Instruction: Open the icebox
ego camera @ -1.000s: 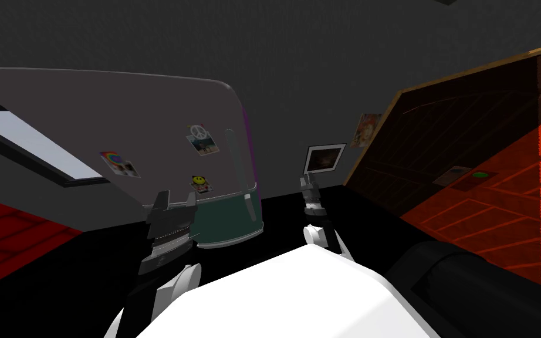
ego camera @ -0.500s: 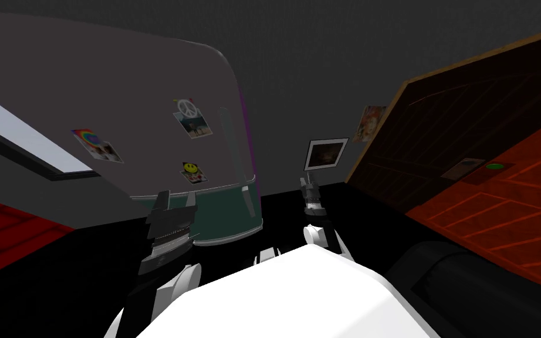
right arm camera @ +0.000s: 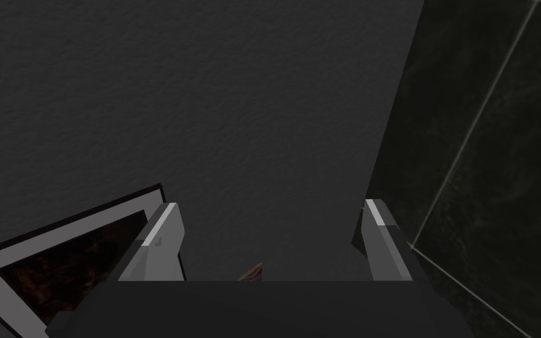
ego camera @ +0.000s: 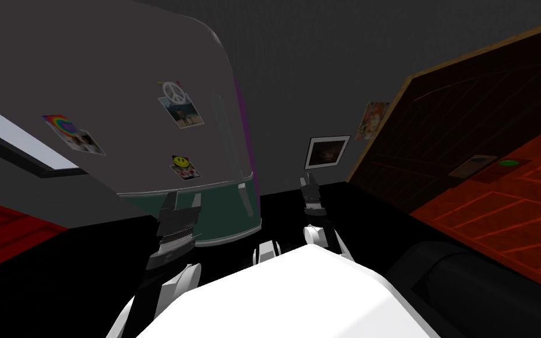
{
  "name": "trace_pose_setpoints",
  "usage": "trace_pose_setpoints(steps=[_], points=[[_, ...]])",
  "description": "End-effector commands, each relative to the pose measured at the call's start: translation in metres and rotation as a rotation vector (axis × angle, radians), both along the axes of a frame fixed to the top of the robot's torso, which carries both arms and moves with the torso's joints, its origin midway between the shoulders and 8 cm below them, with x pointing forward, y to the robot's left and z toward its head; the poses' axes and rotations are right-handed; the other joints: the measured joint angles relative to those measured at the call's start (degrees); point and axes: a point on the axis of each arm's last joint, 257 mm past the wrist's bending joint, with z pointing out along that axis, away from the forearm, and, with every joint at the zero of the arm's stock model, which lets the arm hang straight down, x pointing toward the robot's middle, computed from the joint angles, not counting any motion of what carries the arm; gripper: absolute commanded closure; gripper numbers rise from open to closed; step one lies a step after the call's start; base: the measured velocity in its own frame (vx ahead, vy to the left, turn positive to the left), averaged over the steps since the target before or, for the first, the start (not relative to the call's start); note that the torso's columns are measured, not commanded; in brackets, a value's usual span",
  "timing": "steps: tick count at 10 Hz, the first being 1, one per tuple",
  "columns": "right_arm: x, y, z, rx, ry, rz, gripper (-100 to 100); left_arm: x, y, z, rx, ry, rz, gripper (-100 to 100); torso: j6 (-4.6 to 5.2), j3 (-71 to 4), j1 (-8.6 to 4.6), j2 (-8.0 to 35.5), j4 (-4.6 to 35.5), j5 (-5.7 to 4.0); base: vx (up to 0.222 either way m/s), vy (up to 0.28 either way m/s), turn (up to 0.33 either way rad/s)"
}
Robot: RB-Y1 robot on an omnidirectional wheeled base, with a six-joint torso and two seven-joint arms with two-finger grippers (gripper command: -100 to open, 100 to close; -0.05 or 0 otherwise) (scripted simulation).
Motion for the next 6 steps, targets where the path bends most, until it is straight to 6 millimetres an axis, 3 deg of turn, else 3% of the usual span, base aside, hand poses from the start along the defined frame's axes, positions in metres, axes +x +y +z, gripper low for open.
trace_pose_setpoints(steps=[1,6], points=[[0.0,0.0,0.0,0.0,0.0,0.0,0,0.008,0.002,-0.015,0.013,0.011,-0.007,-100,0.0,0.0,0.06,0.0,0.0,0.02,0.069,-0.075,0.008],[0.0,0.0,0.0,0.0,0.0,0.0,0,0.019,0.007,-0.036,0.005,0.024,-0.003,-100,0.0,0.1,0.12,0.1,0.1,0.04,0.05,-0.052,0.006]])
